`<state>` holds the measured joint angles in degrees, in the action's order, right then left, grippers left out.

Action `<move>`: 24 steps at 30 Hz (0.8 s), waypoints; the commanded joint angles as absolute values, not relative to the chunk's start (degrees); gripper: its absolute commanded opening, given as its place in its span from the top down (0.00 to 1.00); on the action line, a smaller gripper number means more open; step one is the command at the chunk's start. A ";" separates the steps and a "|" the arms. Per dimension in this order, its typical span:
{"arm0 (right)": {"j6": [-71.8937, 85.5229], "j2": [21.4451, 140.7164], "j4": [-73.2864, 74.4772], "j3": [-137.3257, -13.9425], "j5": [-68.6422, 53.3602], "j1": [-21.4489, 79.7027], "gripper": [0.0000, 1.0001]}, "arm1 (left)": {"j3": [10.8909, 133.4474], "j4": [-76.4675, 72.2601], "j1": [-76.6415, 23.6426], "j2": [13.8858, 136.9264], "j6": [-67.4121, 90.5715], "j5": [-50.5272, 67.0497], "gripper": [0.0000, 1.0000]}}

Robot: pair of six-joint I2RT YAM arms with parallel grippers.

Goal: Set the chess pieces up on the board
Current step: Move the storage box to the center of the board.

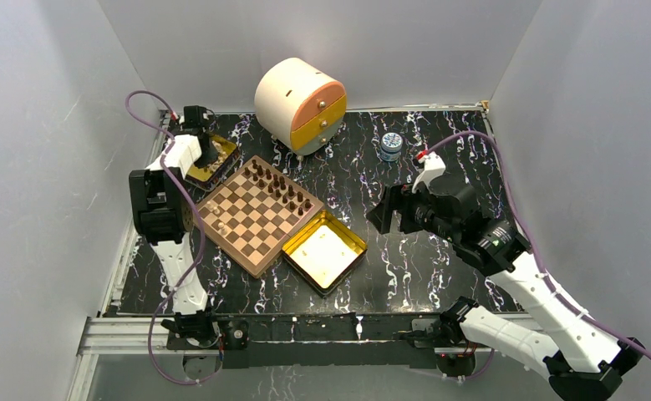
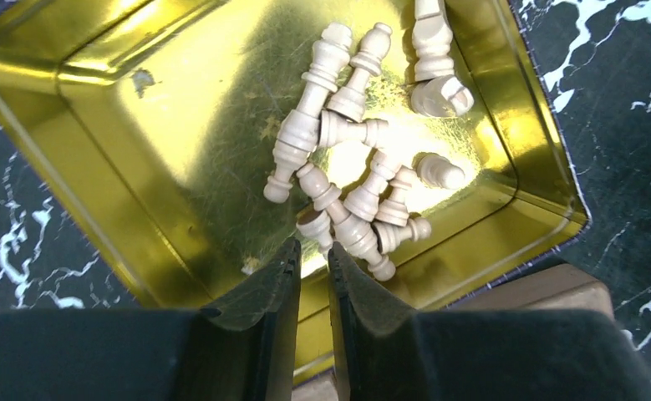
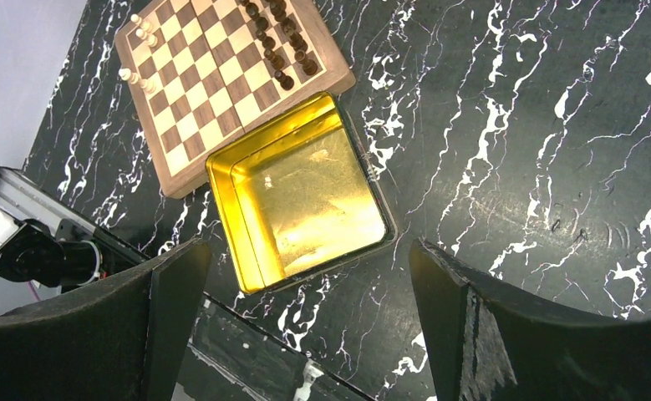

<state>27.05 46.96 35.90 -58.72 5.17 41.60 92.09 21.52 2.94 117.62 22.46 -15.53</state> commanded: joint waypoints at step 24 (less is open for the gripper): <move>24.52 48.57 30.94 -60.03 6.11 41.35 0.01 | 86.34 21.16 3.25 112.30 17.07 -5.80 0.84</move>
